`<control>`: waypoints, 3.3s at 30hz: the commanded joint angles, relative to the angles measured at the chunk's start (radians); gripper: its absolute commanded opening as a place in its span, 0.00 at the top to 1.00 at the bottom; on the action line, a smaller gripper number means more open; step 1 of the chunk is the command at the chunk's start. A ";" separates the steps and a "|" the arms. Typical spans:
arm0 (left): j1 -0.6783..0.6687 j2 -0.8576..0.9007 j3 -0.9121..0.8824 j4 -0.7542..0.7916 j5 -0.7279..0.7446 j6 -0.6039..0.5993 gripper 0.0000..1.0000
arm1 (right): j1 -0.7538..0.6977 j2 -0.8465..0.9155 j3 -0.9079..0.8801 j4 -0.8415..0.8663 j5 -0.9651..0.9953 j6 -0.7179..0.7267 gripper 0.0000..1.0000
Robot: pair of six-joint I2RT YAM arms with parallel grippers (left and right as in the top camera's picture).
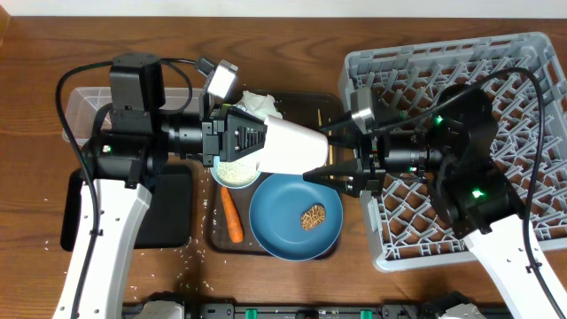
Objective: Sort waste into correct bins and load items into the dishwasher rack
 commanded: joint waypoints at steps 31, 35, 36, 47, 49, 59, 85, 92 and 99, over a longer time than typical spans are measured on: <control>0.120 -0.005 0.017 -0.116 -0.494 -0.027 0.06 | -0.887 -0.159 0.014 -0.841 0.969 0.203 0.49; 0.120 -0.005 0.016 -0.130 -0.504 -0.025 0.06 | -0.980 -0.068 0.014 -0.902 1.015 0.211 0.45; 0.120 -0.005 0.017 -0.137 -0.504 -0.025 0.06 | -0.995 -0.045 0.014 -0.922 1.022 0.211 0.45; 0.120 -0.004 0.016 -0.171 -0.542 -0.024 0.05 | -1.022 0.130 0.014 -1.009 1.030 0.210 0.43; 0.120 -0.004 0.016 -0.172 -0.542 -0.024 0.05 | -1.022 0.148 0.014 -1.007 1.030 0.210 0.39; 0.054 -0.004 0.016 -0.221 -0.736 0.037 0.05 | -1.021 0.163 0.100 -1.030 0.855 0.220 0.17; -0.394 0.537 -0.012 0.023 -1.393 0.088 0.32 | -0.780 0.003 0.225 -1.019 0.656 0.135 0.14; -0.418 0.595 -0.011 0.051 -1.405 0.035 0.77 | -0.780 0.003 0.225 -1.020 0.659 0.135 0.13; -0.417 0.512 0.017 0.037 -1.405 0.017 0.94 | -0.780 0.003 0.225 -1.021 0.659 0.134 0.13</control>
